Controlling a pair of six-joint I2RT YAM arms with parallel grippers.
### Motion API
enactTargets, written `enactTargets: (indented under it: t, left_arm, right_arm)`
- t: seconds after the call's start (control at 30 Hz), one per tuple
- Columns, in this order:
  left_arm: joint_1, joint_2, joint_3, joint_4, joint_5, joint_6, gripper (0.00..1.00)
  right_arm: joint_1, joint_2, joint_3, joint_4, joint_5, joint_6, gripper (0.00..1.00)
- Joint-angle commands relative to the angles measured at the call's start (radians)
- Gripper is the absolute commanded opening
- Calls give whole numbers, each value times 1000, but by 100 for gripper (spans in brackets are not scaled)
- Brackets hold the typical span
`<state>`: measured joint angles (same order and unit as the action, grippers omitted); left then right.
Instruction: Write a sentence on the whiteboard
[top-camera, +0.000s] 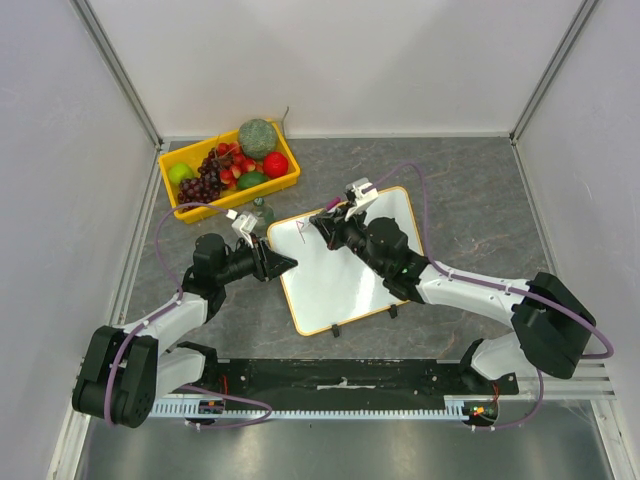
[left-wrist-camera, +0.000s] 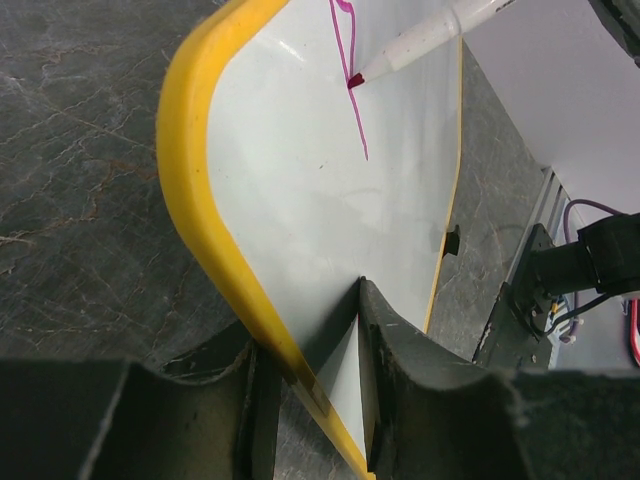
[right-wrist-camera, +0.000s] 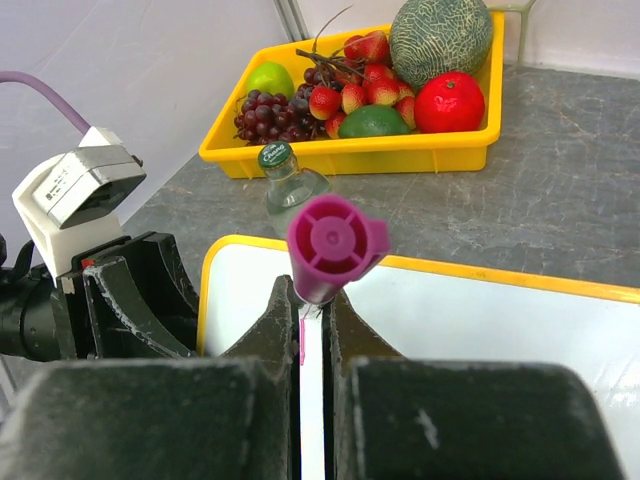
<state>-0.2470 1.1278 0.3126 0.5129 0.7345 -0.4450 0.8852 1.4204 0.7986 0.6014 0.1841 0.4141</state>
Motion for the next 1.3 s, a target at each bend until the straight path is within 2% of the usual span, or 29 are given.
enactTargets:
  t: [0.0, 0.13, 0.3, 1.27]
  left_arm:
    - [-9, 10, -4, -11, 2, 74, 2]
    - [-9, 10, -4, -10, 2, 75, 2]
    - [-9, 10, -4, -10, 2, 74, 2]
    - [-9, 17, -1, -11, 3, 75, 2]
  right_arm:
    - [-28, -14, -36, 26, -8, 73, 0]
    - [-100, -61, -84, 81, -96, 159, 0]
    - [-127, -98, -88, 55, -118, 147, 0]
    - [-127, -26, -61, 12, -219, 137, 0]
